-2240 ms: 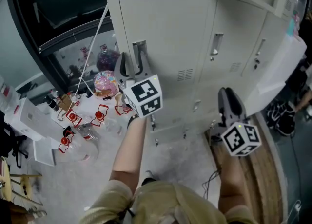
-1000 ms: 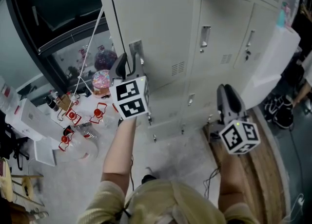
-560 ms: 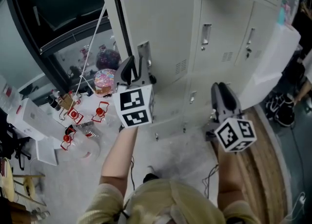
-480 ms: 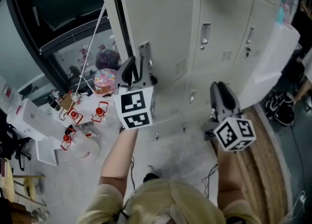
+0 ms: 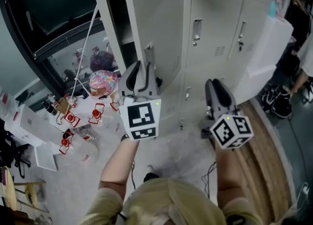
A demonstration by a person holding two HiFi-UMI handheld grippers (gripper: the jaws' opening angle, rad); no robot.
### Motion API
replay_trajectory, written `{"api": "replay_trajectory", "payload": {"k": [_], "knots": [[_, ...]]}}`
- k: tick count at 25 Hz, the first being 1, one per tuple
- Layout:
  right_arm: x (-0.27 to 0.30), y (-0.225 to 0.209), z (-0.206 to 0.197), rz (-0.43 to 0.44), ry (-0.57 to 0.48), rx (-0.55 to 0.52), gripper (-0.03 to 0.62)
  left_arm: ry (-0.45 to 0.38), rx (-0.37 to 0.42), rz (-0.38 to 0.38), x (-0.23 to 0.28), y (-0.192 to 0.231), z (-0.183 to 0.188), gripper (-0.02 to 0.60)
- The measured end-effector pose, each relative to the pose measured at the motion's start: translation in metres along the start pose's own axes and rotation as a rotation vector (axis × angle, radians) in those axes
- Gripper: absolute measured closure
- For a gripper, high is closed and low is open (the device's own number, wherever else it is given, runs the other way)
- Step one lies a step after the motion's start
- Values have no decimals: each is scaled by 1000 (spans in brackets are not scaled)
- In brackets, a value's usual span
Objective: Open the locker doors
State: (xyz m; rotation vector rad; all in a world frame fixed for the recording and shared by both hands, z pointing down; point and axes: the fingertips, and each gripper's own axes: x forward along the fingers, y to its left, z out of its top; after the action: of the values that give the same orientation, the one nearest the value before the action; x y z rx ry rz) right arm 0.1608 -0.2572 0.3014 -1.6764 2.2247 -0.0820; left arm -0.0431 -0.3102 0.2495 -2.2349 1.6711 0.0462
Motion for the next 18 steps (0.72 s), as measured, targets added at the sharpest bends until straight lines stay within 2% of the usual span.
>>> {"api": "replay_trajectory", "payload": {"k": [8,18], "knots": [[-19,-6,4,-31,-5,-6,507,-48,101,-41,-12,-37,12,488],[-49,-21,11,-95,-9,-26,507,-102,92,-116,-19,-79,27,488]]}}
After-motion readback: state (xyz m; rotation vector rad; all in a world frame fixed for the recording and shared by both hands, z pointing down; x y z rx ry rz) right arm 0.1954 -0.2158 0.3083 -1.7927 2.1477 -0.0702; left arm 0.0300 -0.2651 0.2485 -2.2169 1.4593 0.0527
